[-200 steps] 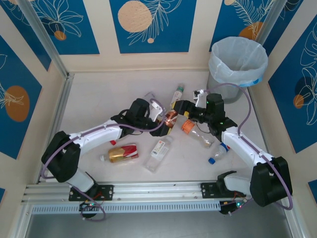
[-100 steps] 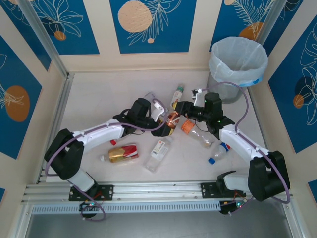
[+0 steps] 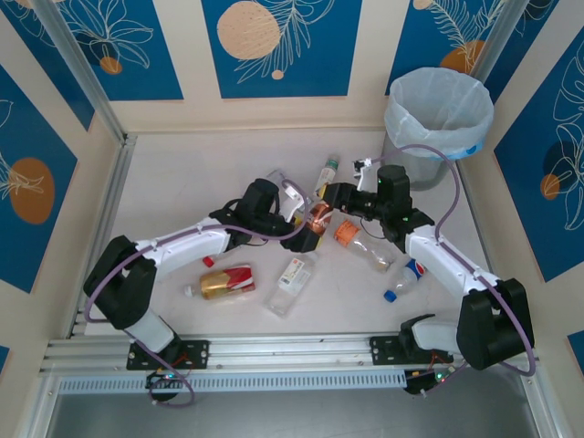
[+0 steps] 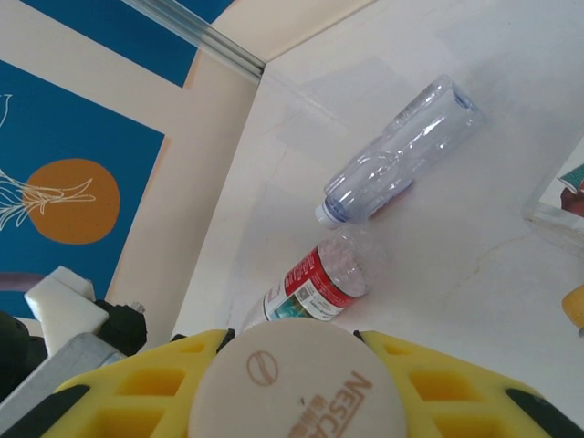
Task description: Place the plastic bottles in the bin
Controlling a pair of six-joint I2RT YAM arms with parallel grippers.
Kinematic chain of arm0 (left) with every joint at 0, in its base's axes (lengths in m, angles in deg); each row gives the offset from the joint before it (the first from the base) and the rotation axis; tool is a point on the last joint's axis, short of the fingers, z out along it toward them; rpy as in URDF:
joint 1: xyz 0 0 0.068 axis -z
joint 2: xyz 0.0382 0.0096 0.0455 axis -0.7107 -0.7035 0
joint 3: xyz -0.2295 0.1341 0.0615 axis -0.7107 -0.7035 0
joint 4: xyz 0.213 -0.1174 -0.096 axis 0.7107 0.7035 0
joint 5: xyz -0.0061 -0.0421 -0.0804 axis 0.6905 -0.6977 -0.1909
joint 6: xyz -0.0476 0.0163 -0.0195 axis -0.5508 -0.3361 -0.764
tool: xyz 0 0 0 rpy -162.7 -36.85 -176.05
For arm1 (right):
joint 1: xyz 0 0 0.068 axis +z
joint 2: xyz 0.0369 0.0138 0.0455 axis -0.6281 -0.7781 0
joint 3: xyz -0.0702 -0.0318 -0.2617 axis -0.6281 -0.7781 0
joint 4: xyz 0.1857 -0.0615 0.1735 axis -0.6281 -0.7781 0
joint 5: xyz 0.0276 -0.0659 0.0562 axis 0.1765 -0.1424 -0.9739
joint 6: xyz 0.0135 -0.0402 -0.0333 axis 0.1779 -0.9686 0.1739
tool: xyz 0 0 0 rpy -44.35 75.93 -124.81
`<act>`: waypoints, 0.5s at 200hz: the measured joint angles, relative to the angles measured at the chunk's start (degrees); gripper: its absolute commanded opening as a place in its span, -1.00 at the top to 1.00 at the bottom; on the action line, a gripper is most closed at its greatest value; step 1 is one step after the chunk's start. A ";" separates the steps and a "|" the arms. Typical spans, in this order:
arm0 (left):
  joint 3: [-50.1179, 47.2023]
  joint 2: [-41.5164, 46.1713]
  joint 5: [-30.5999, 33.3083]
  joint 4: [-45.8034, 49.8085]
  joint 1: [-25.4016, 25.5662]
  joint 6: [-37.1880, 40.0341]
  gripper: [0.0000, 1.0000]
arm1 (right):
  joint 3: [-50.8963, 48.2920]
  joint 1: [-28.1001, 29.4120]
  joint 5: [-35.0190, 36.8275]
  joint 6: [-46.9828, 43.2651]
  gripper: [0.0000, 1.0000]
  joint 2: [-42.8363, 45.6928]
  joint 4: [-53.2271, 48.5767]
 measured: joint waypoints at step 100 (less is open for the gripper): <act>-9.22 13.49 33.03 -4.61 -1.05 -6.45 -0.99 | 11.61 -5.18 7.26 -7.56 1.00 0.02 -7.19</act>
